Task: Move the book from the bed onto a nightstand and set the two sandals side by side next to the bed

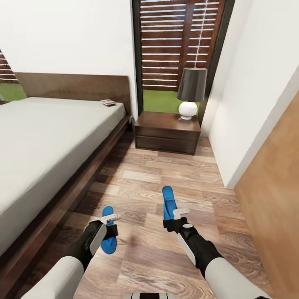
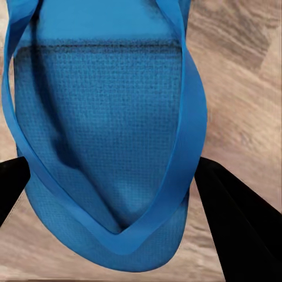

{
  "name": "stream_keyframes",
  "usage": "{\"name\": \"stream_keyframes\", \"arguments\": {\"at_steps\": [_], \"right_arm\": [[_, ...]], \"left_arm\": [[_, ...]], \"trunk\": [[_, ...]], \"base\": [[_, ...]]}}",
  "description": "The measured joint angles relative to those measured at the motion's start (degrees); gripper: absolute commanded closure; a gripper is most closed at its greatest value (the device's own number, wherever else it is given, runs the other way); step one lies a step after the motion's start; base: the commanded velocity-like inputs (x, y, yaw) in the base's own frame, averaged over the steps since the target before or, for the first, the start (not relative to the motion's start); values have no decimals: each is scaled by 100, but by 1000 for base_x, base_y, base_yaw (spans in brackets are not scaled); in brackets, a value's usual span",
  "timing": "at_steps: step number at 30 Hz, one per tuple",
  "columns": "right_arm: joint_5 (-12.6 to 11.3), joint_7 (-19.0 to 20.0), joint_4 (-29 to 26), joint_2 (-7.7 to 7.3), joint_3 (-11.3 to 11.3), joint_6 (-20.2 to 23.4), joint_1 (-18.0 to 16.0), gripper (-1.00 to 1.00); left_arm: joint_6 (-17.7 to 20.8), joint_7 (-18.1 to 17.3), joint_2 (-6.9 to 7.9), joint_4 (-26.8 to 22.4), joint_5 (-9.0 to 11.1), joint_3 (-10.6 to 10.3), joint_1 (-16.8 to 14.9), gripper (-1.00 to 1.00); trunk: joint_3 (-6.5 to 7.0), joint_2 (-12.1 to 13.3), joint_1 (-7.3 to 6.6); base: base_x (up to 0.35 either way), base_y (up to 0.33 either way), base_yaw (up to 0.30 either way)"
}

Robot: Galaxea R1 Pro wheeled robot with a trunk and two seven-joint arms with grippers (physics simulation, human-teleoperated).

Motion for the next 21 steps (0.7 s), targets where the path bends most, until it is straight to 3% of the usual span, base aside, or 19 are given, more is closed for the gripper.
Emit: {"name": "stream_keyframes", "arguments": {"at_steps": [13, 21], "right_arm": [[-1, 0, 6, 0, 9, 0, 0, 100], [-1, 7, 41, 0, 25, 0, 0, 100]], "left_arm": [[6, 1, 23, 7, -15, 0, 0, 100], [-2, -1, 24, 150, -34, -5, 0, 100]], "trunk": [[0, 0, 0], [0, 0, -3]], "base": [[4, -4, 248], [221, -135, 247]]}}
